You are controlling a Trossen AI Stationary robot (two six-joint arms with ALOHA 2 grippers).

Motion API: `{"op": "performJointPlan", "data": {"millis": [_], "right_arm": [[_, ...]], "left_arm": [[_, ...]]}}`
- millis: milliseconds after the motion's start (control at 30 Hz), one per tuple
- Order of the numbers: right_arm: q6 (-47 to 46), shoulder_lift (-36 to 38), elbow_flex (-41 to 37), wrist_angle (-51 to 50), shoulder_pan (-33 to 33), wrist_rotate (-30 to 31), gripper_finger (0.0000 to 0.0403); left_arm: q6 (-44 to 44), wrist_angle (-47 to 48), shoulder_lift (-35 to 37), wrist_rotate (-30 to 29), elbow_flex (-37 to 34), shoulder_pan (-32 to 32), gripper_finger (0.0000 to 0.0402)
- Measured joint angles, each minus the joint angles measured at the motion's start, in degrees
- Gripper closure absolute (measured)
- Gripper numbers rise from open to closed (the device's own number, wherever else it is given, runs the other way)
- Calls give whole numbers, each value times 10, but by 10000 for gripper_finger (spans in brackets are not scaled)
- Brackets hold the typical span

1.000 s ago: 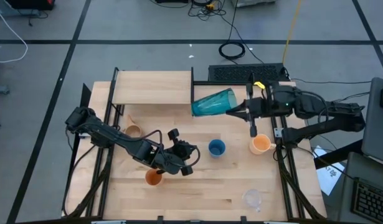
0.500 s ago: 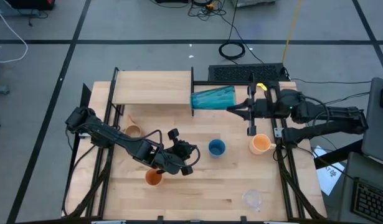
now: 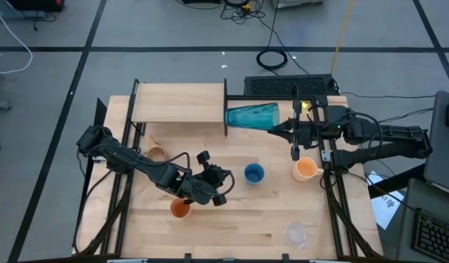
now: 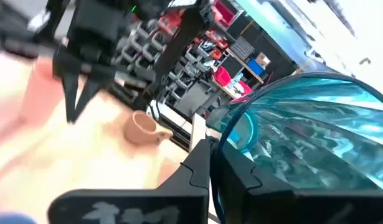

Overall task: Stack small to large cups/mugs on shelf
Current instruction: Put the light blue cup on the shelf

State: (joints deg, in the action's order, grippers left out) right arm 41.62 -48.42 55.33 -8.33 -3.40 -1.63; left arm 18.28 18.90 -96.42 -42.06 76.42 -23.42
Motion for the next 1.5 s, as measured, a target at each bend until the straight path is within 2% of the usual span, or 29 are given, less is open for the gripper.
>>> {"op": "performJointPlan", "data": {"millis": [233, 400, 600, 767, 933, 1033, 1167, 1267, 1400, 1433, 1500], "right_arm": [[83, 0, 0, -21, 1, -2, 400], [151, 0, 0, -42, 1, -2, 399], [192, 0, 0, -54, 1, -2, 399], [171, 0, 0, -55, 1, -2, 399], [117, 3, 0, -59, 2, -2, 399], [110, 5, 0, -70, 9, -1, 399], [65, 8, 0, -66, 29, -2, 399], [14, 10, 1, -65, 40, 1, 399], [-44, 10, 0, -65, 47, 3, 399], [-55, 10, 1, -65, 47, 3, 399], [-76, 10, 1, -65, 47, 3, 399]], "left_arm": [[0, 0, 0, 0, 0, 0, 382], [0, 0, 0, 0, 0, 0, 390], [-1, 0, 0, -11, 0, 0, 399], [-16, -29, 0, -56, 0, 1, 374], [-103, -82, 8, -111, 0, 1, 308], [-170, -115, 16, -150, 1, 4, 249], [-301, -137, 17, -200, 1, 4, 165], [-358, -148, 17, -202, 1, 4, 117], [-382, -193, 16, -201, 1, 10, 71], [-385, -199, 18, -195, 1, 12, 60], [-403, -199, 26, -148, 1, 16, 37]]}}
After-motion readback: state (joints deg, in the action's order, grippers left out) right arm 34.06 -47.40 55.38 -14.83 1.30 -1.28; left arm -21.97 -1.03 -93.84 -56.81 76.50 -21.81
